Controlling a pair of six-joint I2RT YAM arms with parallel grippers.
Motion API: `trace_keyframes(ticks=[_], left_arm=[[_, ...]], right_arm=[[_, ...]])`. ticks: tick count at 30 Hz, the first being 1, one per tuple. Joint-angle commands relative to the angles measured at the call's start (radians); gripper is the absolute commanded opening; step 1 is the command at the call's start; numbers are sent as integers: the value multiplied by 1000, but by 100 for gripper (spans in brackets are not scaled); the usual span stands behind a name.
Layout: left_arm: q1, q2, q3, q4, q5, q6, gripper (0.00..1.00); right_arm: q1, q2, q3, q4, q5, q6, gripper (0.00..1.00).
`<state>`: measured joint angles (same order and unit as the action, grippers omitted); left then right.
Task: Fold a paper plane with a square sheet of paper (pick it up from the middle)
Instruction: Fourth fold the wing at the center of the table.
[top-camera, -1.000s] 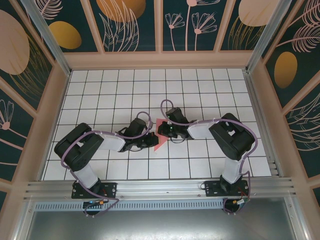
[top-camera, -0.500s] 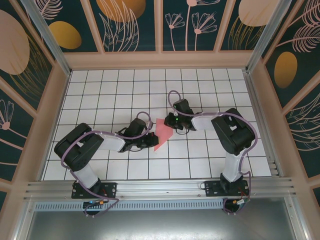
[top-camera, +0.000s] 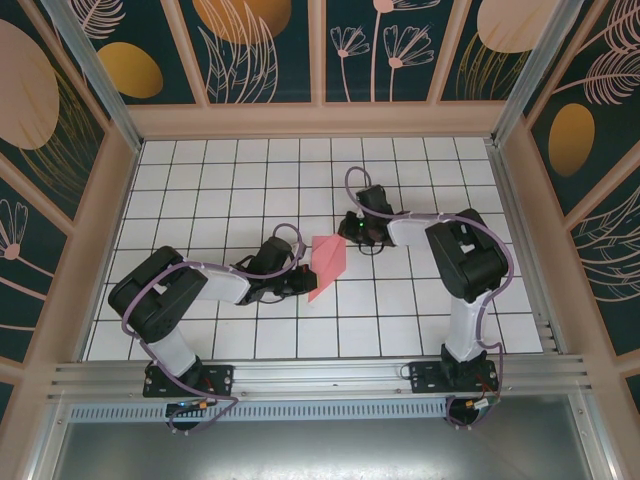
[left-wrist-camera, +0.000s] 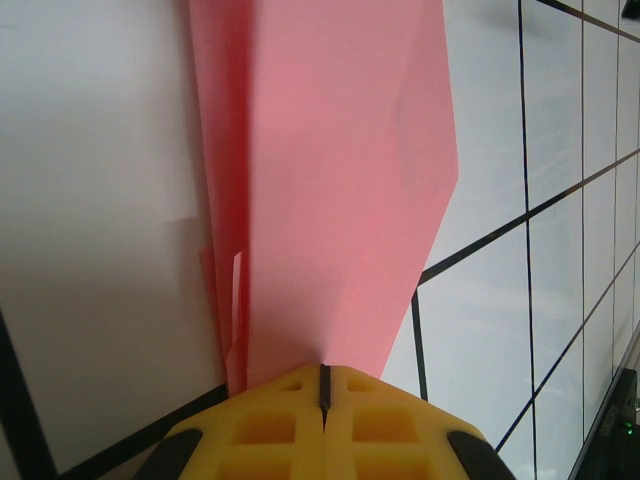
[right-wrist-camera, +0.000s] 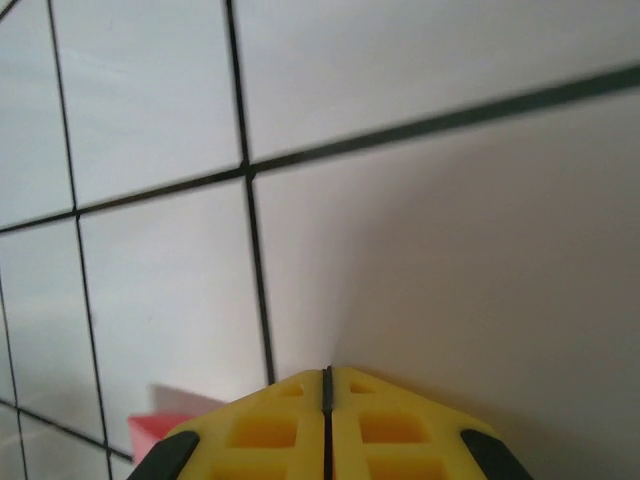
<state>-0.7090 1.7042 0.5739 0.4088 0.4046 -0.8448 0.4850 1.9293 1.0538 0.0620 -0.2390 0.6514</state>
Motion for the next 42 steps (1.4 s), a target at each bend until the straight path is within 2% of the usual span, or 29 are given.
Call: trace_keyframes(ticks=[1, 6, 8, 11, 15, 19, 32, 42], left_arm=[[3, 49, -73, -265, -76, 28, 0], [2, 45, -66, -272, -79, 30, 0], [2, 43, -66, -272, -78, 29, 0], [2, 46, -61, -276, -79, 29, 0], [2, 43, -55, -277, -82, 30, 0], [2, 49, -55, -274, -78, 33, 0], [3, 58, -63, -281, -81, 38, 0], [2, 28, -71, -301, -84, 56, 0]], right_arm=[[-8, -1, 52, -54, 34, -45, 10], [-1, -105, 16, -51, 22, -39, 12], [11, -153, -26, -8, -19, -26, 13], [54, -196, -81, 56, -69, 2, 13], [145, -217, -118, 104, -44, 18, 12], [200, -195, -146, 140, -8, 33, 12], [176, -81, -151, 168, -59, 40, 12], [170, -21, -200, 110, 11, 69, 10]])
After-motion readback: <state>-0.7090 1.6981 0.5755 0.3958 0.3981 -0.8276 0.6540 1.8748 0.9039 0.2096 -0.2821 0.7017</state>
